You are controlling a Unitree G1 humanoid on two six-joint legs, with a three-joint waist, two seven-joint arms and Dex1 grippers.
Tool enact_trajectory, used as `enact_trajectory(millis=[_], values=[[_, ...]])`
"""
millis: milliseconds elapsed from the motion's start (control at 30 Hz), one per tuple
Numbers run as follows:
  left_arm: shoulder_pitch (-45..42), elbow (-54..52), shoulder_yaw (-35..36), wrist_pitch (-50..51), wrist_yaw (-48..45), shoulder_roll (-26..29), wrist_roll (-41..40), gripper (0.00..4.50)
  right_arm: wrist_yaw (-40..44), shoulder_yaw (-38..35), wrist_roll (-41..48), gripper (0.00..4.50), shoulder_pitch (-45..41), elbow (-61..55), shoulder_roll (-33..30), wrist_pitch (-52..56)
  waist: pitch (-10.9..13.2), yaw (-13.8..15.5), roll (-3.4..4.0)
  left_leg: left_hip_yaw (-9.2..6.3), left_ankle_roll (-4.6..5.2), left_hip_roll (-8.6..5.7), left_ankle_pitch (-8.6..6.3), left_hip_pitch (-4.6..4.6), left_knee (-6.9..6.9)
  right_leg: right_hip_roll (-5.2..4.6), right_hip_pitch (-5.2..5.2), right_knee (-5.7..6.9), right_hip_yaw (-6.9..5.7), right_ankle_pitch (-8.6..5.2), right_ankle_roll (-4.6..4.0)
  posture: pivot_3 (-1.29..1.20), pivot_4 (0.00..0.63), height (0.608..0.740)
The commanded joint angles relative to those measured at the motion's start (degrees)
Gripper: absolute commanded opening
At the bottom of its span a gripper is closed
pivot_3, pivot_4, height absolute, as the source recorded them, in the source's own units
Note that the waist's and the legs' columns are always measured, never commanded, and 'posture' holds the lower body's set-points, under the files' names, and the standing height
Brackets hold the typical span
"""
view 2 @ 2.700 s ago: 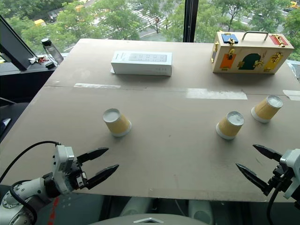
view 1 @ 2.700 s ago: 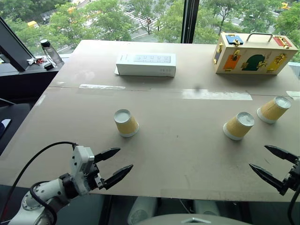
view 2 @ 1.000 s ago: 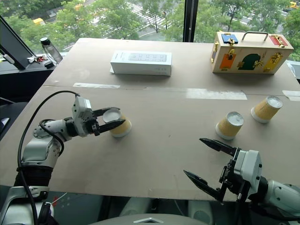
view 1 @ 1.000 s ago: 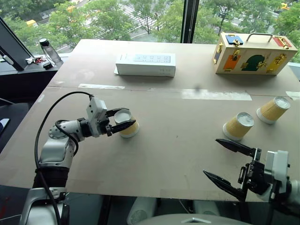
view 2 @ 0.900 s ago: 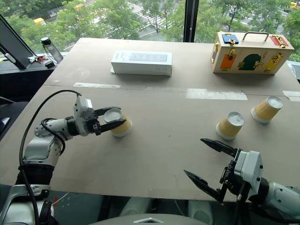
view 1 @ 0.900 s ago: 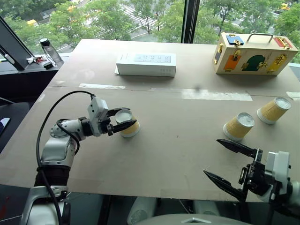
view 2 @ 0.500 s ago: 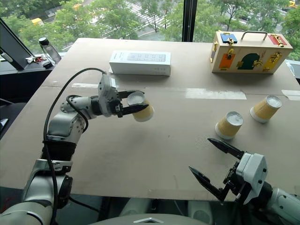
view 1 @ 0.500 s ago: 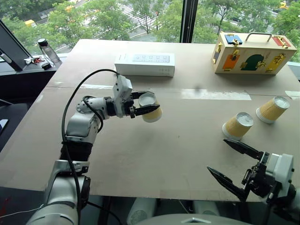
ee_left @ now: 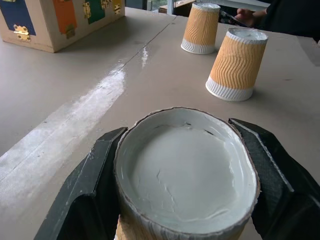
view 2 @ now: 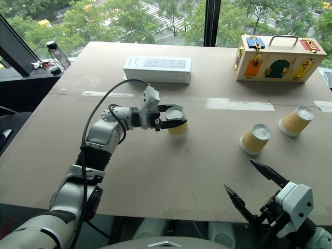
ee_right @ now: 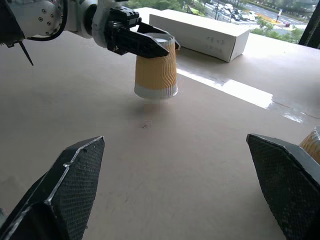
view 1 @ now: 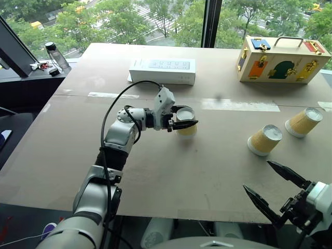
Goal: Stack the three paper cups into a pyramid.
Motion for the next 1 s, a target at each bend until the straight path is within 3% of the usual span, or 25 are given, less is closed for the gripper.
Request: enact_trajectory(millis=[33,67,133,200,233,433,600,733,833,1000], values=[[-0.6,0.1,0.3,-1.5,-0.4,-0.5,0.3,2.60,-0.8,-0.6,0.0,4.50,0.8,-2.5,0.2,-0.9,0.0,-0.1,0.00,0.00,0.00,0.00,0.00,0.00,0.00,0.00,0.00,0.00,0.00,0.00,0.00,0.00,0.150,0.740],[-0.6,0.5,0.3,-1.7,0.0,-0.7,0.6,2.60,-1.1,-0.7,0.0,4.50,0.7,-2.6,0.1,-0.8,0.0,-0.1,0.01,-0.01,0.00,0.01,0.00,0.01,0.00,0.01,-0.02,0.01,0.00,0.00,0.00,0.00,0.150,0.740],[-0.8,1.4,0.3,-1.9,0.1,-0.9,0.8,3.61,-2.0,-0.9,0.1,4.50,0.4,-2.8,0.1,-0.2,0.0,-0.1,0.01,-0.02,0.00,0.02,0.00,0.02,-0.01,0.02,-0.02,0.03,-0.02,-0.01,0.00,0.00,0.150,0.740],[-0.8,1.9,0.7,-2.7,0.6,-1.2,1.0,4.28,-4.0,-1.2,0.3,4.50,-0.7,-2.9,0.3,0.9,0.0,-0.1,0.01,-0.03,0.00,0.02,0.00,0.02,-0.01,0.02,-0.02,0.03,-0.02,-0.01,0.01,0.00,0.150,0.740],[-0.7,1.9,1.0,-2.7,0.5,-1.1,0.9,4.40,-5.2,-1.4,0.4,4.50,-1.7,-3.0,0.5,1.5,0.0,-0.1,0.01,-0.02,0.00,0.02,0.00,0.02,-0.01,0.02,-0.02,0.03,-0.02,-0.01,0.01,0.00,0.150,0.740],[1.5,-4.2,7.6,2.2,-2.0,0.5,-7.7,4.40,-10.9,-2.4,-1.1,4.50,-8.9,-2.4,-1.5,6.7,0.0,-0.2,0.01,-0.01,0.00,0.03,0.00,0.01,0.00,0.02,-0.04,0.03,0.00,0.03,-0.06,0.00,0.150,0.740],[6.0,-14.8,12.9,8.6,-3.8,6.1,-15.1,4.40,-17.1,-5.1,-1.2,4.50,-17.4,-0.6,-4.6,15.5,0.0,-0.3,0.05,0.02,-0.01,0.04,0.00,0.01,-0.01,0.02,-0.06,0.04,0.04,0.04,-0.09,0.00,0.150,0.740],[15.1,-30.0,15.5,17.4,-5.8,12.7,-23.6,4.40,-20.7,-5.4,-0.6,4.50,-25.9,4.9,-6.1,22.2,0.0,-0.2,0.07,0.09,-0.01,0.03,0.00,0.03,-0.01,0.00,-0.05,0.03,0.10,0.04,-0.10,0.00,0.150,0.740],[22.0,-37.6,14.9,16.7,-3.6,14.0,-23.5,4.40,-20.7,-3.9,-2.1,4.50,-29.4,9.2,-6.7,24.1,0.1,0.2,0.15,0.08,-0.01,0.04,0.00,0.03,-0.03,-0.03,-0.04,0.01,0.18,0.03,-0.12,0.00,0.150,0.740],[26.4,-42.4,15.3,14.1,-2.2,13.4,-24.0,4.40,-22.4,-3.2,-2.2,4.50,-35.2,16.2,-5.6,27.1,0.1,0.1,0.16,0.08,0.00,0.03,0.00,0.02,-0.01,-0.03,-0.03,0.01,0.34,-0.03,-0.28,0.00,0.150,0.740]])
